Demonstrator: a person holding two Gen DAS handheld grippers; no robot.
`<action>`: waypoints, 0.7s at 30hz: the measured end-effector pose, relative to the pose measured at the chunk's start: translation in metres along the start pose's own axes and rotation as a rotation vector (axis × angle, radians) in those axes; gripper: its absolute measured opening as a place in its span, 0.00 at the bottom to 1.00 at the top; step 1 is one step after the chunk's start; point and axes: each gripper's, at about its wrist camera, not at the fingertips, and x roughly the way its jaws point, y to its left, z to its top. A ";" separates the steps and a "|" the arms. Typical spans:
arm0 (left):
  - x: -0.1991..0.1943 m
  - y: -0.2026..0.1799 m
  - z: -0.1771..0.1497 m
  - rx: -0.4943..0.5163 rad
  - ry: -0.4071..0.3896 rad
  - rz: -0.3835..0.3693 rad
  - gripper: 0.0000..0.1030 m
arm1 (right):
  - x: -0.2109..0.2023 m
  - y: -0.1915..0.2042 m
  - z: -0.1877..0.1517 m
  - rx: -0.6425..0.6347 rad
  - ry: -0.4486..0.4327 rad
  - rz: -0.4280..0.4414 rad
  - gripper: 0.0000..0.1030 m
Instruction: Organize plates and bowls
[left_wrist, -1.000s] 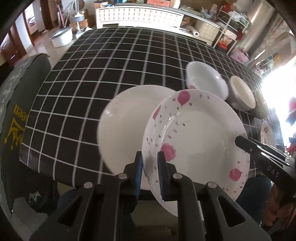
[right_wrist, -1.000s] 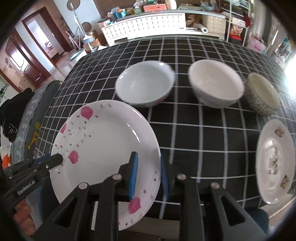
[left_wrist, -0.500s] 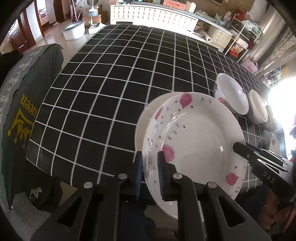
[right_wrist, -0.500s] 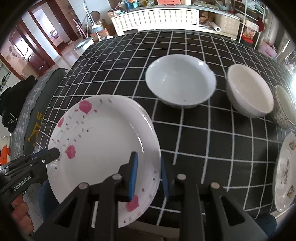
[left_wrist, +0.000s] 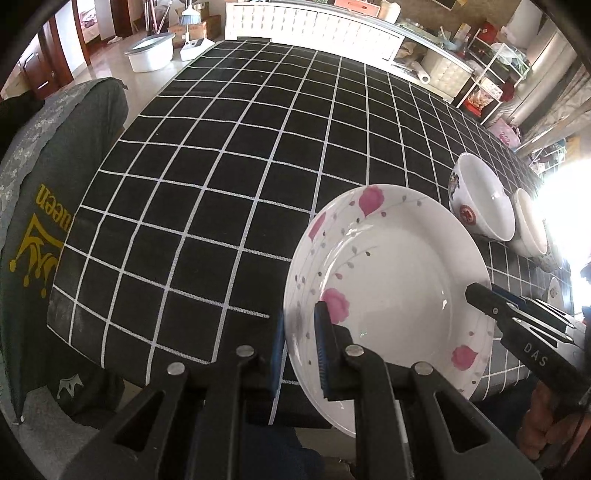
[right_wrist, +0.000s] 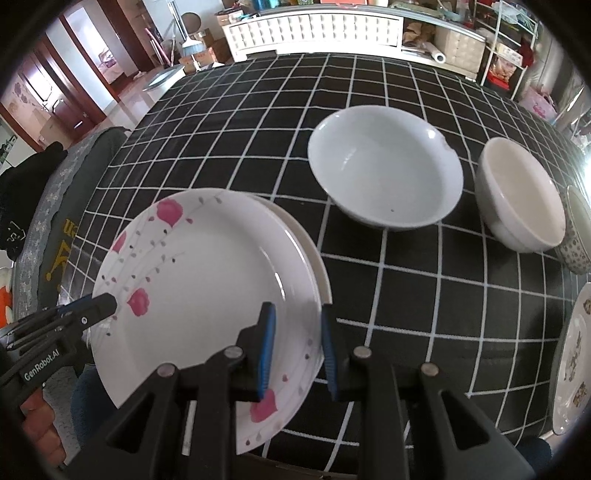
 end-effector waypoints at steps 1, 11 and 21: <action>0.002 -0.001 0.001 0.001 0.001 0.001 0.13 | 0.000 0.000 0.000 -0.003 0.000 -0.003 0.27; 0.011 -0.006 0.001 0.011 0.002 0.009 0.13 | 0.003 -0.007 0.001 -0.003 -0.003 -0.005 0.28; -0.014 -0.007 -0.002 -0.003 -0.042 -0.018 0.13 | -0.033 -0.003 -0.007 -0.029 -0.079 -0.004 0.28</action>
